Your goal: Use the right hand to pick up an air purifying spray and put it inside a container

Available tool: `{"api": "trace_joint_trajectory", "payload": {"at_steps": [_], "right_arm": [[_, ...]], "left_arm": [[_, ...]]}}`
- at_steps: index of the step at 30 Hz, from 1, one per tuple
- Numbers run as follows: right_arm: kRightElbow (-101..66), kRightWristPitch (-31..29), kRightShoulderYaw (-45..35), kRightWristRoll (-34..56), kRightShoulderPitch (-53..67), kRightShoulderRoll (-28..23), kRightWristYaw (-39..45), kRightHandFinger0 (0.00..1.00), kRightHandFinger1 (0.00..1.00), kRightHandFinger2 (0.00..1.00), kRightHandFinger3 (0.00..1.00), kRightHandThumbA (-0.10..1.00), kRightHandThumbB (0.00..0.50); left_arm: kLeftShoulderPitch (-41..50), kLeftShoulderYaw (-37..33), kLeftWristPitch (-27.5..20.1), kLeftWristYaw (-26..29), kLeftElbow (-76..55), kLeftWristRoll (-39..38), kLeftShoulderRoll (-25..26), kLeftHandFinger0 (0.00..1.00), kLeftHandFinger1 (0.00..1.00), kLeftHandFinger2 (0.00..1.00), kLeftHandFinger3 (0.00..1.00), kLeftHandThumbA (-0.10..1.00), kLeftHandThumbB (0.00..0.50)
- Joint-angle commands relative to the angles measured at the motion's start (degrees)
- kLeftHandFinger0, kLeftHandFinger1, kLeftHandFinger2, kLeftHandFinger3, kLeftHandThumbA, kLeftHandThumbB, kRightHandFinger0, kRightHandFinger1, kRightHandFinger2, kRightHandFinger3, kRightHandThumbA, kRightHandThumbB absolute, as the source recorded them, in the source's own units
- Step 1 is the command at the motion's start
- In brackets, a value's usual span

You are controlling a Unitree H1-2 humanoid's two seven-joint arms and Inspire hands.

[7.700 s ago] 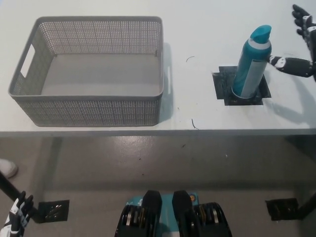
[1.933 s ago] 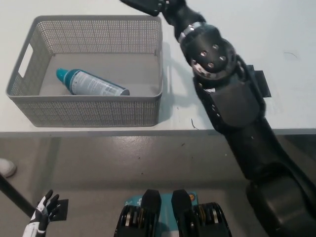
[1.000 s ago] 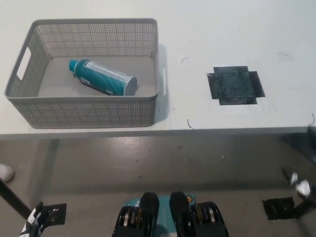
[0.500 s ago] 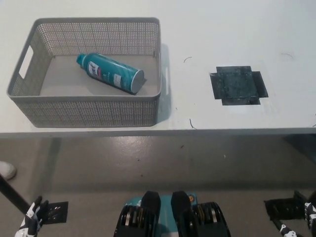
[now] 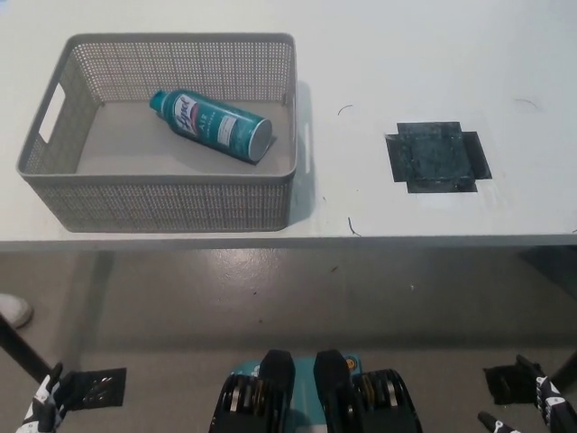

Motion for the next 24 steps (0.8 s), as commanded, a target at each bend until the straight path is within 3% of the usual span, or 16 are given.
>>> {"api": "trace_joint_trajectory", "payload": {"at_steps": [1,6,11,12,14,18,24], "right_arm": [[-0.7,-4.1,0.5,-0.8,-0.8,-1.0,0.4,1.0,1.0,1.0,1.0,1.0,0.398],[-0.7,-4.0,0.6,-0.3,0.0,-1.5,1.0,1.0,1.0,1.0,1.0,0.92,0.404],[-0.3,-3.9,0.4,0.0,-0.4,-1.3,0.8,1.0,1.0,1.0,1.0,0.89,0.444],[-0.1,-4.0,0.4,0.0,-0.6,-1.2,0.8,1.0,1.0,1.0,1.0,0.88,0.44],[0.5,-5.0,0.7,-0.9,-1.2,-1.4,0.7,1.0,1.0,1.0,1.0,0.88,0.411],[0.4,-4.6,0.8,-0.5,-2.3,-1.3,0.9,1.0,1.0,1.0,1.0,0.86,0.401],[0.3,-4.5,0.9,-0.7,-2.5,-1.2,0.7,1.0,1.0,1.0,1.0,0.89,0.44]], "left_arm": [[0.1,0.5,-1.6,0.2,-0.5,-0.3,1.0,1.0,1.0,1.0,1.0,1.0,0.198],[0.8,0.5,-0.5,0.6,-1.6,0.6,0.7,1.0,1.0,1.0,1.0,1.0,0.221],[0.6,0.9,0.3,0.8,-1.7,0.4,0.7,1.0,1.0,1.0,1.0,1.0,0.179],[0.4,0.9,0.6,0.6,-1.8,0.3,0.9,1.0,1.0,1.0,1.0,1.0,0.191],[0.1,0.9,0.9,0.3,-2.0,-0.2,1.0,1.0,1.0,1.0,1.0,1.0,0.205],[-0.6,1.2,0.4,0.7,-1.8,0.4,1.1,1.0,1.0,1.0,1.0,1.0,0.194],[-0.7,1.5,0.3,0.7,-1.9,-0.1,1.0,1.0,1.0,1.0,1.0,1.0,0.185]]}}
